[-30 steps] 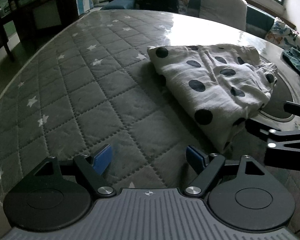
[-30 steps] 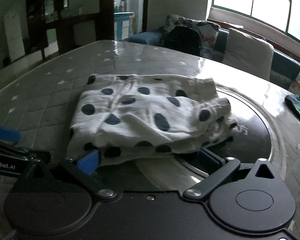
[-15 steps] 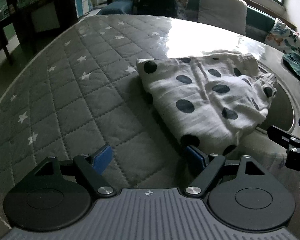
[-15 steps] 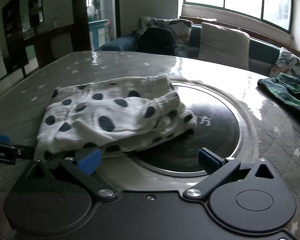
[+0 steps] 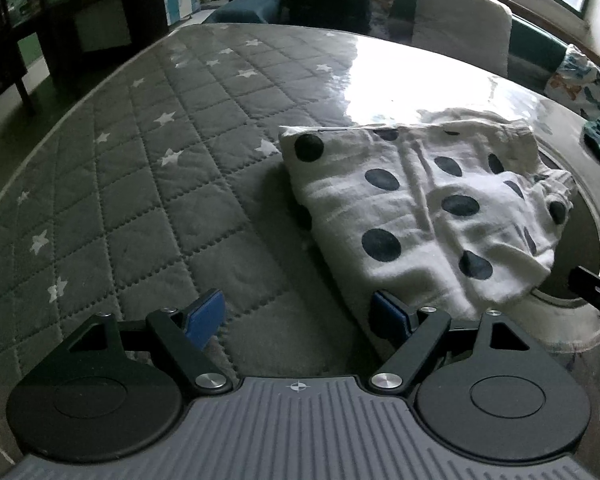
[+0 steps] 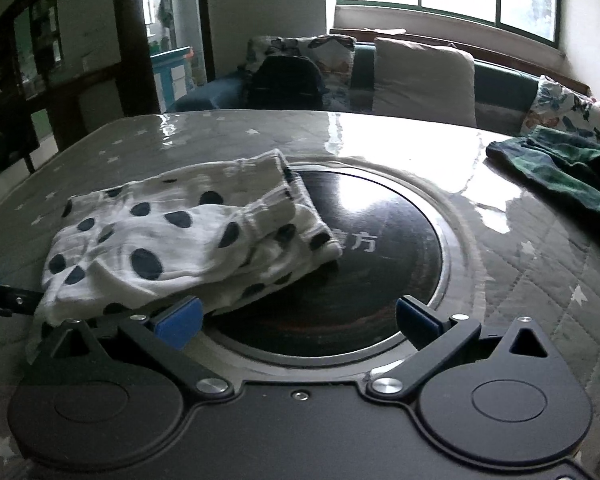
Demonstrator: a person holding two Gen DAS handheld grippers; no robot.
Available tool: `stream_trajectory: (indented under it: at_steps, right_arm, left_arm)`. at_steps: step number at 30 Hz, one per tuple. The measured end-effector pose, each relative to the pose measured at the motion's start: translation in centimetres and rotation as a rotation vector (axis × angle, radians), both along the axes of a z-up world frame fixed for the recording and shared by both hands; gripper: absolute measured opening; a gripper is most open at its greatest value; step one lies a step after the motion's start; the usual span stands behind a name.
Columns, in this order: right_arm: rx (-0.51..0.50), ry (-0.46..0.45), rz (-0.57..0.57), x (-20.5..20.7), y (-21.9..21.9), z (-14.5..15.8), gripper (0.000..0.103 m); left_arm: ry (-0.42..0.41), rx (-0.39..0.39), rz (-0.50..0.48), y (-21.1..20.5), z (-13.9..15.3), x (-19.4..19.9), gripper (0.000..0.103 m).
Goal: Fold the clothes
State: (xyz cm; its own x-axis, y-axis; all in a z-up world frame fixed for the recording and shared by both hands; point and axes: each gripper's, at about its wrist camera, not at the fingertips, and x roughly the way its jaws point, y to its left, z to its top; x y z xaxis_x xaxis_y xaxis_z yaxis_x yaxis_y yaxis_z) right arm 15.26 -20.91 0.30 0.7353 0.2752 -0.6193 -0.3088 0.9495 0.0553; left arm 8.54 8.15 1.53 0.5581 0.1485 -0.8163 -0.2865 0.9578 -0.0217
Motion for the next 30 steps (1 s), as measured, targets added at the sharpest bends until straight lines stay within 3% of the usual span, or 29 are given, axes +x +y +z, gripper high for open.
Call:
stream_trajectory:
  at_steps: [21,30]
  right_arm:
    - [0.133,0.023,0.035,4.2,-1.1,2.1,0.103]
    - [0.188,0.136,-0.004,8.5,-1.9,0.5,0.103]
  left_arm:
    - [-0.009,-0.049,-0.007,0.0,0.9,0.9,0.082]
    - [0.017,-0.067,-0.002,0.2,0.1,1.9,0.082]
